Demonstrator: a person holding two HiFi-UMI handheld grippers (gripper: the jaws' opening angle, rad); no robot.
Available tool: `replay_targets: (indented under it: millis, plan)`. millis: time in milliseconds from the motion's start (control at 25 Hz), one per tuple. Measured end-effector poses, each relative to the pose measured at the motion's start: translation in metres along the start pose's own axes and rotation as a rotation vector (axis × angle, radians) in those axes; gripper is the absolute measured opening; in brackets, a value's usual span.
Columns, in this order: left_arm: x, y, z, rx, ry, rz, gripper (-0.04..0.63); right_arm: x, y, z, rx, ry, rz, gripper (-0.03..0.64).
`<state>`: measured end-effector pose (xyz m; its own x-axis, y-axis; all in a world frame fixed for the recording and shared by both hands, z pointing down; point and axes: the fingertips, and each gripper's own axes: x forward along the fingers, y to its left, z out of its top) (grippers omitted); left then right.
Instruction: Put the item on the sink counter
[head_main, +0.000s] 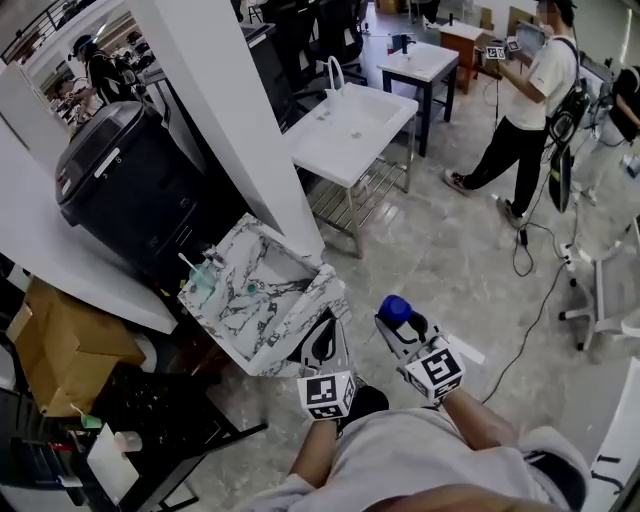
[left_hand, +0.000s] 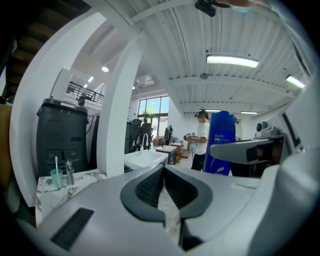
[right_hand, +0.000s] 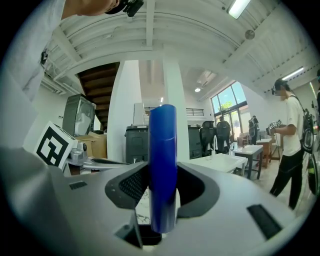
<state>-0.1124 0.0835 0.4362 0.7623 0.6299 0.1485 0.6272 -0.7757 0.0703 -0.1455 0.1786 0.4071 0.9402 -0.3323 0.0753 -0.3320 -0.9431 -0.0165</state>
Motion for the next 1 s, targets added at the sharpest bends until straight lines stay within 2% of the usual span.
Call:
replay_targets:
  millis: [240, 360, 520, 640, 840, 1000]
  plan:
    - [0.048, 0.052, 0.014, 0.001, -0.005, 0.001, 0.011, 0.066, -0.018, 0.015, -0.005, -0.028, 0.024, 0.158]
    - [0.068, 0.079, 0.018, -0.014, -0.008, 0.048, 0.011, 0.092, -0.030, 0.014, -0.016, -0.010, 0.044, 0.158]
    - [0.089, 0.098, 0.012, -0.036, 0.009, 0.118, 0.011, 0.123, -0.046, 0.014, -0.038, -0.002, 0.114, 0.158]
    - [0.104, 0.104, 0.005, -0.043, 0.023, 0.192, 0.011, 0.145, -0.060, 0.009, -0.046, -0.006, 0.195, 0.158]
    - [0.122, 0.127, 0.019, -0.105, 0.025, 0.394, 0.011, 0.203, -0.074, 0.019, -0.107, 0.036, 0.397, 0.158]
    - [0.129, 0.133, 0.020, -0.147, 0.034, 0.524, 0.011, 0.232, -0.075, 0.015, -0.128, 0.078, 0.562, 0.158]
